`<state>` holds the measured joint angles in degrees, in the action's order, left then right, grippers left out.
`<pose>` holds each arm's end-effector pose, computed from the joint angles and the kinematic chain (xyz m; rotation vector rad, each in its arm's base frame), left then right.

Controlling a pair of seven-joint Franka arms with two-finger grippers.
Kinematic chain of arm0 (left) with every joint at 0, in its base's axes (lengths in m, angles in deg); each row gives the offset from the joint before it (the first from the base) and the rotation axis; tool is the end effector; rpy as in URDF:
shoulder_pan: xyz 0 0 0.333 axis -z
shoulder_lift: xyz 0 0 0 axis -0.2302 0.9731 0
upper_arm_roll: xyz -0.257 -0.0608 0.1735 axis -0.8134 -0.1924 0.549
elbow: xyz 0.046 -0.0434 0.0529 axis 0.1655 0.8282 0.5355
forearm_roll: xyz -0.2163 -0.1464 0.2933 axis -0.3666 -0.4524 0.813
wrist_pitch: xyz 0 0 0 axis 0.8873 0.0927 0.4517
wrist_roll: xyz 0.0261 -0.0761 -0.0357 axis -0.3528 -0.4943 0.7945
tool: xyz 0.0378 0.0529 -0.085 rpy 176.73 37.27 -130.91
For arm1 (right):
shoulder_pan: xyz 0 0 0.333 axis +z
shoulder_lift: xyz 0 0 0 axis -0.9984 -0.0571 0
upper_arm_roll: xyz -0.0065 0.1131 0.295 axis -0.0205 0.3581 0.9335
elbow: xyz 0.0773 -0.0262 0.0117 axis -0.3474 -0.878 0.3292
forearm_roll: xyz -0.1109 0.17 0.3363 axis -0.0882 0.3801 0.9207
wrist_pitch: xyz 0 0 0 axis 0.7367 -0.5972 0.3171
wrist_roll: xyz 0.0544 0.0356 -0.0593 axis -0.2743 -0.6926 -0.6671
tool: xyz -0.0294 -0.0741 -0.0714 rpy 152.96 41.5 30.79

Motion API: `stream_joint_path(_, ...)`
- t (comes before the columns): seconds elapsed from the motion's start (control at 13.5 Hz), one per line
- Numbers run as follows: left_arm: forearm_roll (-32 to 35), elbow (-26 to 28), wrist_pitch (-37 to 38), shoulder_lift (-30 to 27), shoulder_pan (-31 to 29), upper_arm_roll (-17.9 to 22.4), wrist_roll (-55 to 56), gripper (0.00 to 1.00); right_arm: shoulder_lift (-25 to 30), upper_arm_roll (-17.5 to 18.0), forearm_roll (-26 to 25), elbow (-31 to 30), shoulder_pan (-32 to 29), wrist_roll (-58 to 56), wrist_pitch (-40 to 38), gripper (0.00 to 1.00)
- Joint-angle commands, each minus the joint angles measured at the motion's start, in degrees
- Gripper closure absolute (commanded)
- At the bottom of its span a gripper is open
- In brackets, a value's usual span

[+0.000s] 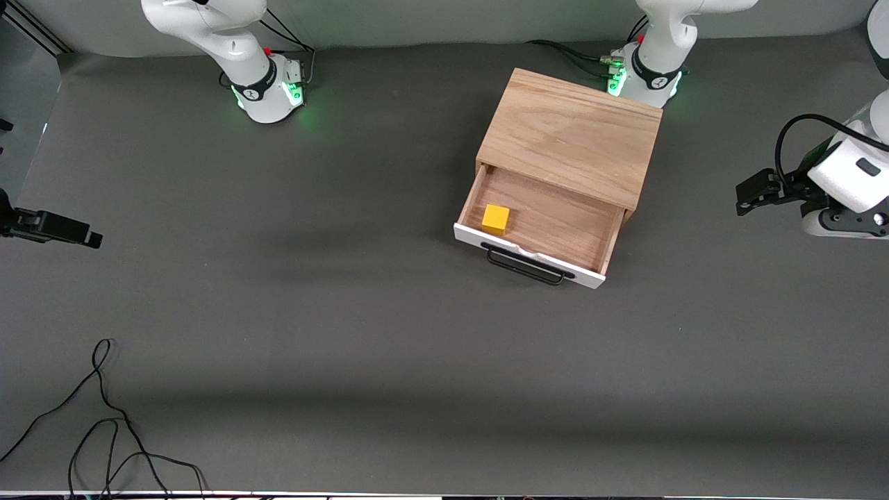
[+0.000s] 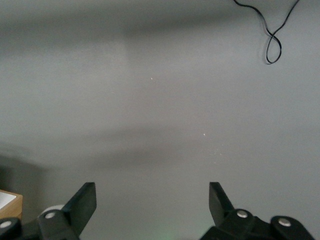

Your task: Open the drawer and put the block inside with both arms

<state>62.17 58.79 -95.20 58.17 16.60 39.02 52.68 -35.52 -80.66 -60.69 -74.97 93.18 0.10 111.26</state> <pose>0.5630 -0.0405 0.5930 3.1388 -0.1034 -0.0423 0.6096 -0.0432 0.6208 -3.0590 0.2256 0.1318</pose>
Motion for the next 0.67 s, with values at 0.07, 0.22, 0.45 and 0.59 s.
stream_joint_path(0.07,0.00,0.19,0.61,-0.50,0.14,0.03,0.82,0.00,7.53,1.75,-1.36,-9.83,-0.75,-1.31,3.39,0.00)
stream_joint_path(0.22,0.00,0.11,0.61,-0.50,0.14,0.03,0.82,0.00,11.49,5.15,-1.53,-14.59,-3.54,-1.23,6.12,0.00)
stream_joint_path(0.45,-0.09,0.11,0.61,-0.58,0.14,-0.06,0.82,0.00,13.18,10.16,-7.32,-15.04,-5.57,-1.14,6.75,0.00)
stream_joint_path(0.59,0.00,0.28,0.61,-0.50,0.05,-0.06,0.73,0.00,13.71,13.52,-7.77,-15.48,-8.13,-0.96,6.75,0.00)
